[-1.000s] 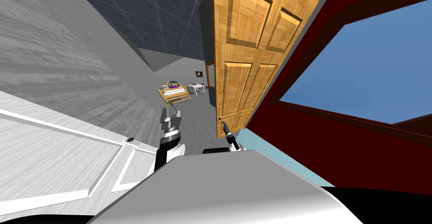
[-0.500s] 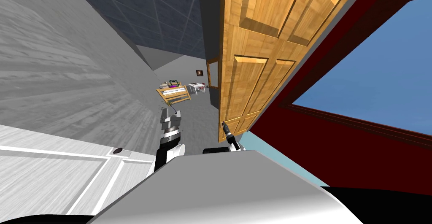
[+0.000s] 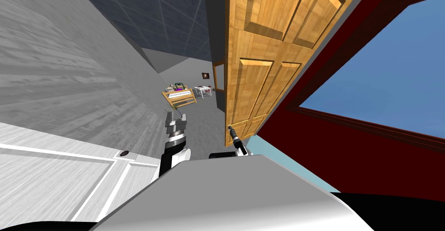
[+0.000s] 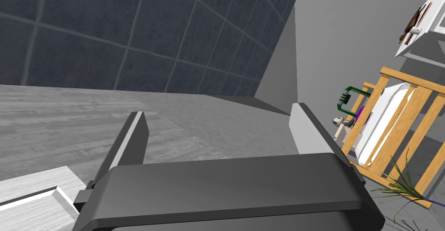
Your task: Push the door open
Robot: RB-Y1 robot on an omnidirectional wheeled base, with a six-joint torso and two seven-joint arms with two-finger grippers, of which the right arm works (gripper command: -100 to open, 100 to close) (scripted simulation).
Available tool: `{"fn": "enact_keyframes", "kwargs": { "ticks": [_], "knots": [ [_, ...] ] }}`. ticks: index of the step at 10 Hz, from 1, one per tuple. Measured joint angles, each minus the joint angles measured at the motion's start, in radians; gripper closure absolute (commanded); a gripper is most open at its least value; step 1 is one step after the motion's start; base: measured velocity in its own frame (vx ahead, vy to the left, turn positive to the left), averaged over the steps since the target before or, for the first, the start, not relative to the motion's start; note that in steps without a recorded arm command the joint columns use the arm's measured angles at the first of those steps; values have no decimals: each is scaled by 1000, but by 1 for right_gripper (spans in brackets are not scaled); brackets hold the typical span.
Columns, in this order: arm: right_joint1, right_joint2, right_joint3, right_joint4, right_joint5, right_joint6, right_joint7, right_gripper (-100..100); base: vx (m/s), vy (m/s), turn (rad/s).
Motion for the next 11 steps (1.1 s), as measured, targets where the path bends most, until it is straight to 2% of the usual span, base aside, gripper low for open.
{"fn": "enact_keyframes", "kwargs": {
  "ticks": [4, 5, 7, 9, 11],
  "knots": [
    [0, -4, -15, 17, -6, 2, 2, 100, 148, 70, -32],
    [8, -9, -20, -6, -8, 14, 4, 100, 177, 95, -35],
    [10, -9, -38, -13, -14, 16, 13, 100, 188, 95, -57],
    [-6, -11, -55, 2, -21, 13, 15, 100, 148, 76, -23],
    [11, -17, -71, -20, -27, 19, 21, 100, 109, 68, -51]
  ]
}}
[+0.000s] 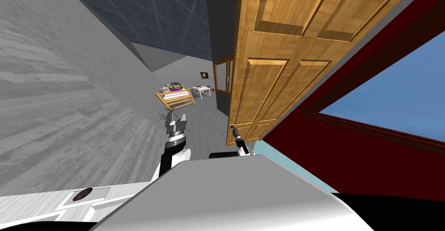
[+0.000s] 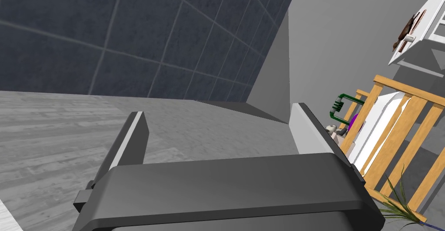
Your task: Push the door open
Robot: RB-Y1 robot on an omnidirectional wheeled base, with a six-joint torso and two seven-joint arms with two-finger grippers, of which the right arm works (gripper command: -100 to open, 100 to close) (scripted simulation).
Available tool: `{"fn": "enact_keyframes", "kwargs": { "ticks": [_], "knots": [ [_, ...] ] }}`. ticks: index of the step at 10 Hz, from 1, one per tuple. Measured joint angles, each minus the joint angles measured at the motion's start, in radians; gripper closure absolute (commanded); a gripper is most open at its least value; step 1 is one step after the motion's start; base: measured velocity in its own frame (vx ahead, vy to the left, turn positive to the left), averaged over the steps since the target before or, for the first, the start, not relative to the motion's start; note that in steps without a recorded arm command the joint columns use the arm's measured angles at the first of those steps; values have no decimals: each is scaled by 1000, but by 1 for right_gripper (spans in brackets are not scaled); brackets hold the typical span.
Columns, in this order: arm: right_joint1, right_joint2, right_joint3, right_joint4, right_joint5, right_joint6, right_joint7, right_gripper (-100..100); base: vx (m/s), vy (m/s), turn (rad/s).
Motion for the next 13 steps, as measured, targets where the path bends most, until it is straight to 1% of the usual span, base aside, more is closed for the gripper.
{"fn": "enact_keyframes", "kwargs": {
  "ticks": [1, 2, 3, 4, 5, 7, 8, 9, 10, 11, 12, 13],
  "knots": [
    [-13, -2, -7, 17, -3, -7, -1, 100, 85, 51, -83],
    [-30, -1, -21, 48, -9, -20, 0, 100, 130, 87, -111],
    [-47, -3, -41, 78, -17, -33, 3, -100, -98, 53, -130],
    [-47, -2, -42, 76, -17, -34, 7, -100, -219, -18, -52],
    [-45, 0, -39, 70, -17, -28, 10, -100, -219, -7, -57],
    [-41, 14, -36, 64, -16, -22, 17, -100, -244, -4, -70],
    [-37, 21, -34, 53, -16, -16, 21, -100, -249, 2, -70],
    [-26, 33, -31, 33, -14, -6, 24, -100, -204, 2, -64],
    [-34, 53, -32, 42, -15, -4, 30, -100, -82, 1, -8],
    [-35, 56, -32, 44, -15, -4, 32, -100, 110, 22, 39],
    [-35, 46, -33, 49, -16, -9, 32, -100, 187, 34, 23],
    [-32, 38, -34, 44, -17, -10, 33, -100, 195, 42, 18]
  ]
}}
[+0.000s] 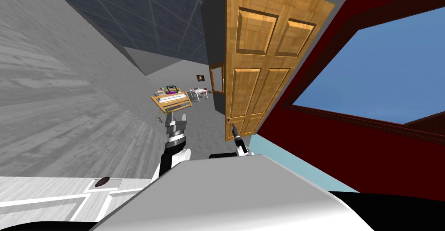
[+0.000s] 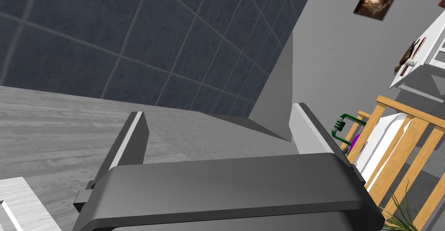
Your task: Push the door open
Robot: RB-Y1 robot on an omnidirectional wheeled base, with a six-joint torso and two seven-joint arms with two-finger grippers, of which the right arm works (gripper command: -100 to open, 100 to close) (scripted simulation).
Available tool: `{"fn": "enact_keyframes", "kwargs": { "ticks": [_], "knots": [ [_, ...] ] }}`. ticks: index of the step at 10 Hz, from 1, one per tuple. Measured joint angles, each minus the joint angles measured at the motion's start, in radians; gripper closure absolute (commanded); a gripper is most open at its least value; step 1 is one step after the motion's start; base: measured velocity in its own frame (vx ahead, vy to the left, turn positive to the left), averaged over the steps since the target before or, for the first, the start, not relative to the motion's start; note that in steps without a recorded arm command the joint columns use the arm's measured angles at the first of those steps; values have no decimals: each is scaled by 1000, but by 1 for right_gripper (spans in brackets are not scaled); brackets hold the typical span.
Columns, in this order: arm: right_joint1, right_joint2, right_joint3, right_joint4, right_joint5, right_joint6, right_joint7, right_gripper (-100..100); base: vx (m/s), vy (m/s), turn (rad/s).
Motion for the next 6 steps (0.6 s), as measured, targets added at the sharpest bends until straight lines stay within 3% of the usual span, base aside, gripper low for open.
{"fn": "enact_keyframes", "kwargs": {
  "ticks": [3, 5, 6],
  "knots": [
    [-1, -8, -4, 7, -3, -12, 2, -100, 226, 60, 27],
    [-1, -1, -8, 14, -5, -23, 3, -100, 224, 13, 32],
    [0, 7, -9, 14, -6, -27, 4, -100, 81, 12, -6]
  ]
}}
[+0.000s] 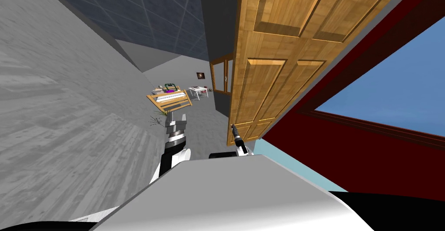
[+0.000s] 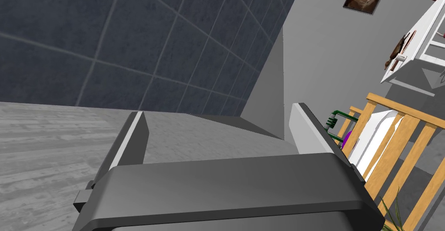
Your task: Push the door open
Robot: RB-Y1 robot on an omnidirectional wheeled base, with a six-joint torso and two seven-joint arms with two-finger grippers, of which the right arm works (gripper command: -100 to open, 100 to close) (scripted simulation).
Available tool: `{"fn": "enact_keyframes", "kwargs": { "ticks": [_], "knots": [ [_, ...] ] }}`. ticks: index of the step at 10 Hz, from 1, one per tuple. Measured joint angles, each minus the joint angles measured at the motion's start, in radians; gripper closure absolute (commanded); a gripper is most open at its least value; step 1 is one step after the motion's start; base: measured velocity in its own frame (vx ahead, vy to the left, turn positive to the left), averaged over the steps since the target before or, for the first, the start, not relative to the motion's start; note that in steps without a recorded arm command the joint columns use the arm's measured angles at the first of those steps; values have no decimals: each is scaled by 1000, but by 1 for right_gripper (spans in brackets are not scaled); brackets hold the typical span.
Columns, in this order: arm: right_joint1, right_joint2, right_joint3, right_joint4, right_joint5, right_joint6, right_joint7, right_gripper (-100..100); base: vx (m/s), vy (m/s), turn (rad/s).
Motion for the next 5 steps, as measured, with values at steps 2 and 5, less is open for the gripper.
{"fn": "enact_keyframes", "kwargs": {
  "ticks": [2, 5],
  "knots": [
    [0, 1, 0, 0, 0, -1, 0, 100, -23, -3, 7],
    [0, 0, 0, 1, 0, 2, 1, 100, -13, -2, -1]
  ]
}}
